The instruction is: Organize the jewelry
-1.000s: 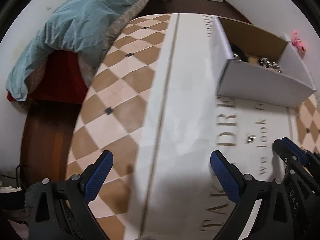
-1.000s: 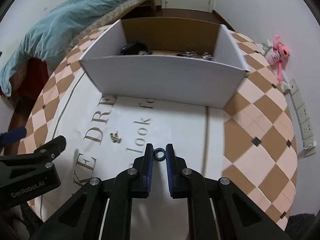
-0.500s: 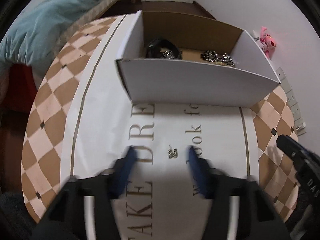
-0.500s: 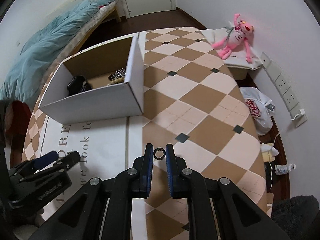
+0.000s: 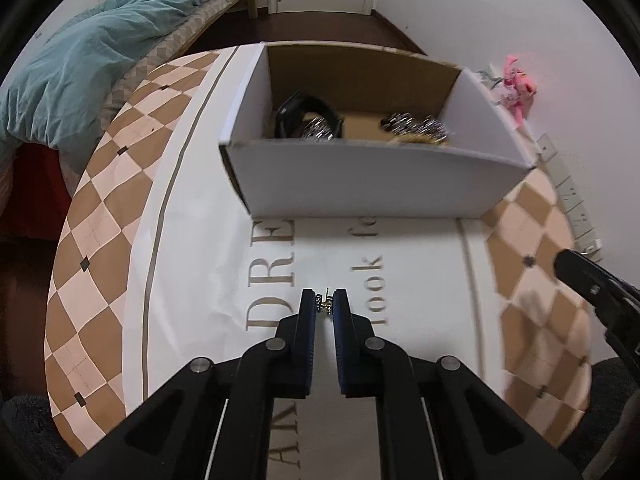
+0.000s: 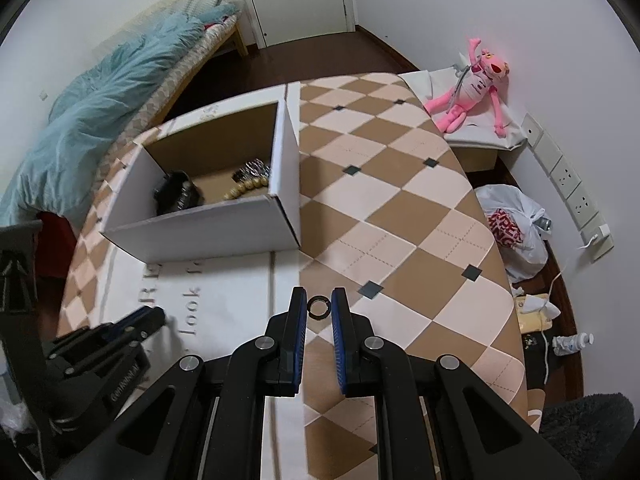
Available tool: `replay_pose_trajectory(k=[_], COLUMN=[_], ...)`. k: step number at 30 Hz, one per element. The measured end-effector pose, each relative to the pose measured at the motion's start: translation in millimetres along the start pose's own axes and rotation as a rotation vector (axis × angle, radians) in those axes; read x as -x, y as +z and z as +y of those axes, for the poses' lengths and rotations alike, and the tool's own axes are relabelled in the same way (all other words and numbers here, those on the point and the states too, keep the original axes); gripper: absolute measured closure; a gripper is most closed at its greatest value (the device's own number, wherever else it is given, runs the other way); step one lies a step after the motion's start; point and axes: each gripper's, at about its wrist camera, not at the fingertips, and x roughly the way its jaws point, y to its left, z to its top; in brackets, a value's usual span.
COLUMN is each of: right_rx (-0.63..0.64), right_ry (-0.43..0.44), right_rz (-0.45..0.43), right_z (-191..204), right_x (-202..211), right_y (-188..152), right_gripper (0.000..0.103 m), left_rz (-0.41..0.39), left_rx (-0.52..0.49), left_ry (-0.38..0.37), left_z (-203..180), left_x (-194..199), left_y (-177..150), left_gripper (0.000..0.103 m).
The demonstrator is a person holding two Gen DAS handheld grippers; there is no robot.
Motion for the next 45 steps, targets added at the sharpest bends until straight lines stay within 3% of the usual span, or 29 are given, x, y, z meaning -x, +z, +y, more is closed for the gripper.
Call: replay_pose_trajectory(k=[8,11,17,21,22,25,28,31,34,35,36,38,40,45], right_rx=[-0.004,0.004,0.054,0.074,0.067,0.057,0.051,0.057,0.065,0.072,0.078,0.101,0.123,0.144], right_ry=[0.139,0.197,0.21,0.183,0.18,0.176,0.17,0.135,0.077,0.052,0.029,-0.02,-0.08,-0.167], right_rz=[-0.007,0.044,0.216,0.282,0.291,0.277,0.26,0.236,0.216,0.208,0.201,0.197,0.192,0.188], right_z=[17.3,28.7,46.4,49.5,48.7,43.8,40.1,37.5,34.2,33.5,32.9,34.2,35.6,34.8], right_x=[27.3,15.3,-42.1,-63.3,-65.1,-59.8,-51.3,-41.7,-33.5,-31.2,-29.5,-29.2,-28.7,-30.6], right_y=[58.3,85.4,120.1,131.7,134.3,141.7,147.0,149.4,147.9,146.4,144.3,140.0,133.5,118.2], right_gripper=[0.09,0.09,0.09,0.089,0.087,0.061,0.059,0.059,0.058,0.051,0.045,0.018,0.005,0.002], left_rz=[-0.046,-0.006,0.087,0.134,0.148,0.146,0.121,0.09,0.058,0.051,0.047,0.052,0.055,0.039], left_rx=[0.018,0.024,0.01,0.025,0.04,0.059,0.041,0.04,0.039,0.042,0.045,0.038,0.028,0.008], left_ry=[-0.144,-0.18,-0.172,-0.138,-0.127,-0.119,-0.074,-0.041,-0.006,0.006,0.013,0.04,0.064,0.096], left_z=[3.2,8.5,16.8,21.5,23.3,27.7,28.0,31.5,35.5,37.2,38.8,39.7,39.0,35.1], left_x=[55.1,51.1,20.7,8.8,7.4,10.8,18.1,28.2,35.6,36.8,37.3,35.1,33.0,33.1], left_y=[61.3,96.0,137.5,153.1,155.8,160.7,164.2,164.1,161.1,159.3,157.3,151.1,145.8,129.2], left_gripper=[0.097,0.097,0.097,0.095,0.095,0.094,0.09,0.076,0.038,0.022,0.016,0.014,0.01,0.006])
